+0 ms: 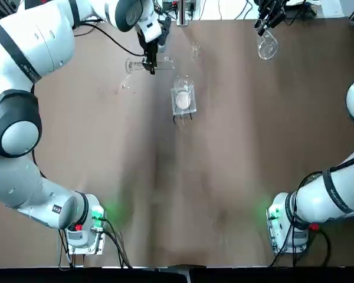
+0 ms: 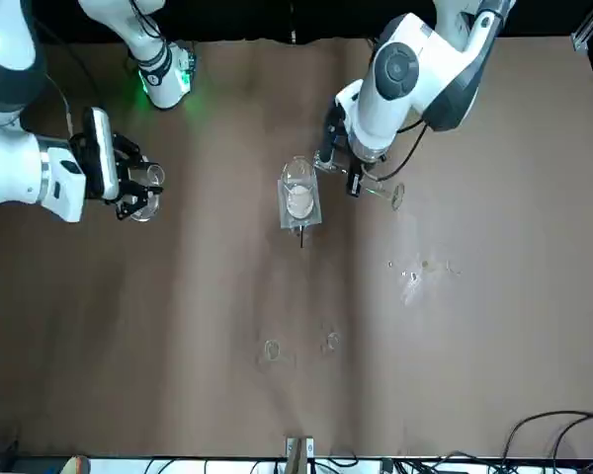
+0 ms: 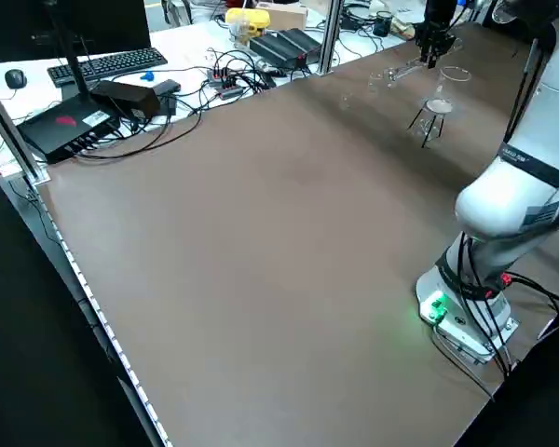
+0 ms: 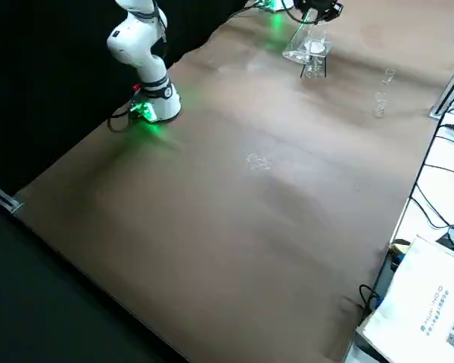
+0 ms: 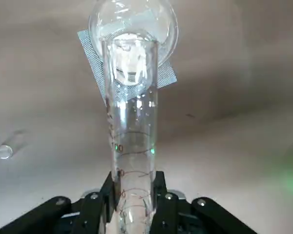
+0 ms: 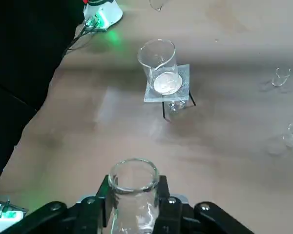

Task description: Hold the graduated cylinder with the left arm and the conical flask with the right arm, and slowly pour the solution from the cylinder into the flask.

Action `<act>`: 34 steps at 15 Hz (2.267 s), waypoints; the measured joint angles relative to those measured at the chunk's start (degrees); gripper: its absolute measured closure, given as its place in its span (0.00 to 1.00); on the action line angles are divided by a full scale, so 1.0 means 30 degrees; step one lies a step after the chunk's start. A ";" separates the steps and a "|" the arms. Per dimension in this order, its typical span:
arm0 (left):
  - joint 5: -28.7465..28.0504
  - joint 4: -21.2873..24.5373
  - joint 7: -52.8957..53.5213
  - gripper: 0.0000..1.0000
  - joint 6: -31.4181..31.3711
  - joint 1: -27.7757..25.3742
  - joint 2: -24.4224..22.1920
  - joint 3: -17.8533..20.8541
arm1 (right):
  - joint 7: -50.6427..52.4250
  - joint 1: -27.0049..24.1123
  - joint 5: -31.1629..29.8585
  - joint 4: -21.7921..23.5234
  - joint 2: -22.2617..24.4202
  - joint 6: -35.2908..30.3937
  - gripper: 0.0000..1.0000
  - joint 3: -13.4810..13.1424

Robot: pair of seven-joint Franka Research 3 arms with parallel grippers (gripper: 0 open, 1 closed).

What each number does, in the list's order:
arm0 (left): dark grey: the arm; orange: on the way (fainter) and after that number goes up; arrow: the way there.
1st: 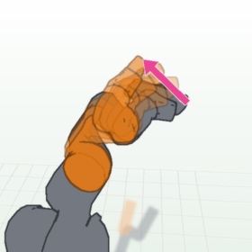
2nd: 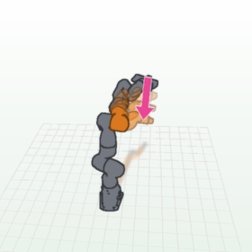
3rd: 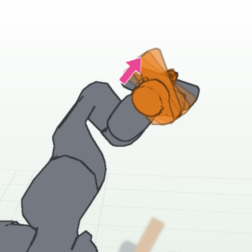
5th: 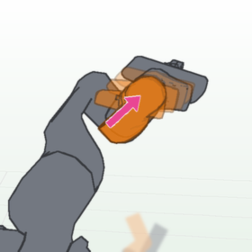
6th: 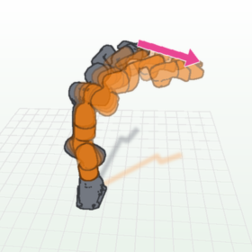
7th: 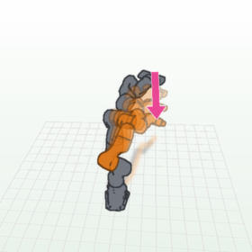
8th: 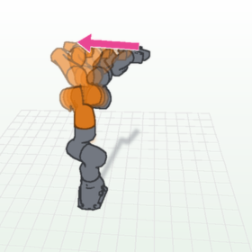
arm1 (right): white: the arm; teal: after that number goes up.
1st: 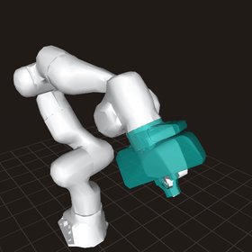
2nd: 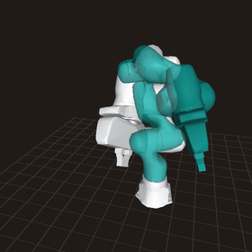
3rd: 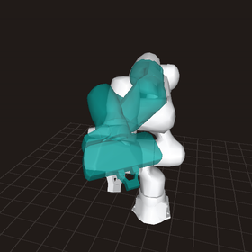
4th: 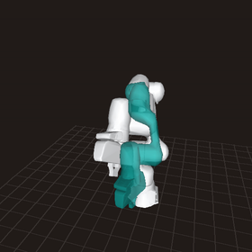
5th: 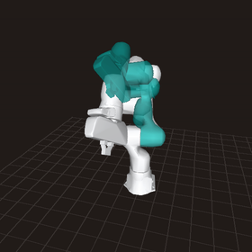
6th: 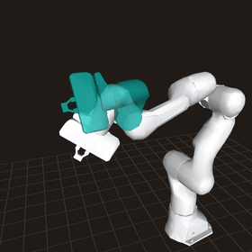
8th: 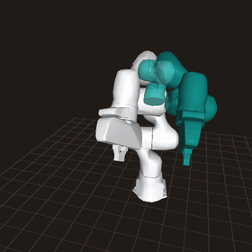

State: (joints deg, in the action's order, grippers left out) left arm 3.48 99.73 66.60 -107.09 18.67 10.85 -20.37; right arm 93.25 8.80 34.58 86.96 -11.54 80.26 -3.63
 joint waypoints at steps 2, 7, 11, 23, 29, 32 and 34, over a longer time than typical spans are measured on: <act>-0.0932 0.0005 -0.0839 0.66 -0.0001 0.0067 0.0001 -0.0253 | -0.0596 0.0516 -0.0158 0.0000 0.0000 0.0225 0.61 0.0002; -0.1876 0.0009 -0.1940 0.66 -0.0066 0.0761 0.0028 -0.0271 | -0.1500 0.1338 -0.0826 -0.0002 0.0016 0.0536 0.61 0.0001; -0.2801 0.0010 -0.2886 0.66 -0.0070 0.1134 0.0236 -0.0275 | -0.2544 0.2277 -0.1213 -0.0003 0.0024 0.0944 0.61 0.0004; -0.5546 -0.0568 -0.5230 0.66 -0.0279 0.2319 0.1262 -0.0283 | -0.6154 0.4979 -0.2318 -0.0003 0.0025 0.2489 0.61 0.0008; -0.6473 -0.0584 -0.5711 0.66 -0.0279 0.2787 0.1546 -0.0285 | -0.8128 0.6635 -0.3219 0.0001 0.0021 0.2933 0.61 0.0017; -0.6745 -0.0588 -0.5727 0.66 -0.0277 0.2828 0.1567 -0.0284 | -0.8405 0.6686 -0.3294 0.0002 0.0020 0.2942 0.61 0.0015; -0.6799 -0.0595 -0.5726 0.66 -0.0264 0.2828 0.1567 -0.0283 | -0.8536 0.6704 -0.3311 0.0008 0.0020 0.2999 0.61 0.0015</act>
State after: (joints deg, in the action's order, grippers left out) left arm -16.92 97.95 49.43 -107.88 27.15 15.55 -21.22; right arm 67.65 28.91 24.64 86.98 -11.48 89.26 -3.59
